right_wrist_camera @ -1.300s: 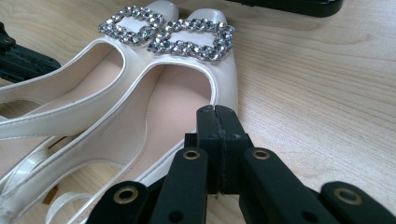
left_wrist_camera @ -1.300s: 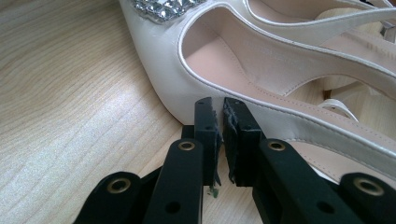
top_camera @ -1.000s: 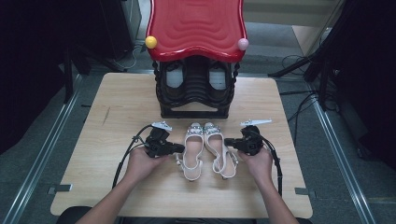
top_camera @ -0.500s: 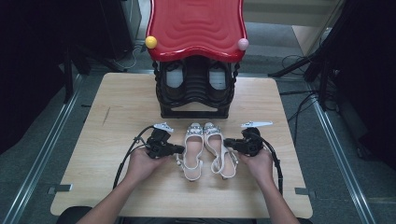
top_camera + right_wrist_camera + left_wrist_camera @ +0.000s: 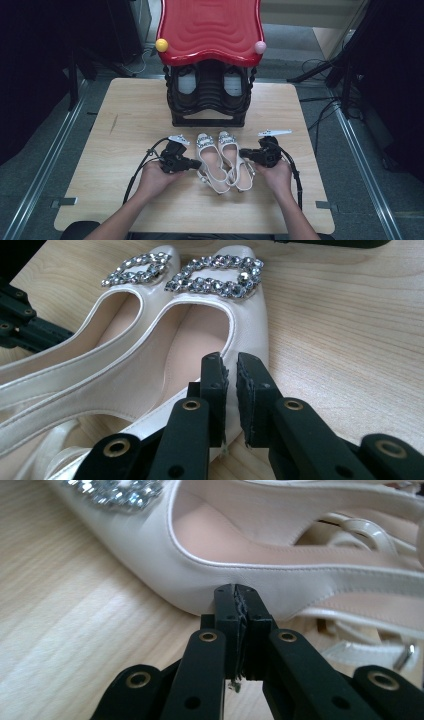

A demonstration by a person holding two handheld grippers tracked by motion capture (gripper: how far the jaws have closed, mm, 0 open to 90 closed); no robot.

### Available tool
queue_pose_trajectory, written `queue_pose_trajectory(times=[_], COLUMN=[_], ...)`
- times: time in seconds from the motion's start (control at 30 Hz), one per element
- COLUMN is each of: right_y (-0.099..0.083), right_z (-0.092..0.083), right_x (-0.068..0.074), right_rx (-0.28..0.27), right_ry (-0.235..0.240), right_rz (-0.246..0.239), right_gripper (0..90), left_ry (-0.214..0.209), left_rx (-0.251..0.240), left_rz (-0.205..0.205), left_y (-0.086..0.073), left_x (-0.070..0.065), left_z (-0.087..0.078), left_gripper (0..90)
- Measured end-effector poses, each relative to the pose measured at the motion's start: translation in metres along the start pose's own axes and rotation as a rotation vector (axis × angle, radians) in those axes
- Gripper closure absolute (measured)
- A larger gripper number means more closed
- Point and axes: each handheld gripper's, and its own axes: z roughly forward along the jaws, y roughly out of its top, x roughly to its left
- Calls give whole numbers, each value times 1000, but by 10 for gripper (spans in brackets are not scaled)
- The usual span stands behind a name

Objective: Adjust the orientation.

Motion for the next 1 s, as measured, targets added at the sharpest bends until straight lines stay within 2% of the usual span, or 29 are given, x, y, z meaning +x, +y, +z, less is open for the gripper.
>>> queue_pose_trajectory(times=[0.1,0.27,0.47,0.57,0.7,0.87,1.0], right_y=[0,2,6,9,13,18,21], right_z=[0,0,-5,-10,-17,-20,-20], right_x=[0,1,-1,0,3,12,18], right_rx=[1,10,10,10,-12,-21,-14], right_ry=[-4,-15,-28,-63,-60,-60,-47], right_rz=[-6,-17,-7,-15,-19,-45,-45], right_gripper=[825,818,810,796,779,751,720], left_ry=[11,-9,-20,-2,11,32,31], left_rx=[4,-10,2,-11,-28,-35,-56], left_rz=[6,-19,-2,17,38,29,11], left_y=[0,-1,-1,1,2,-1,-3], left_x=[-4,-5,-5,-7,-9,-5,0], left_z=[2,6,3,-1,-10,-22,-35], left_gripper=[886,887,878,835,757,651,633])
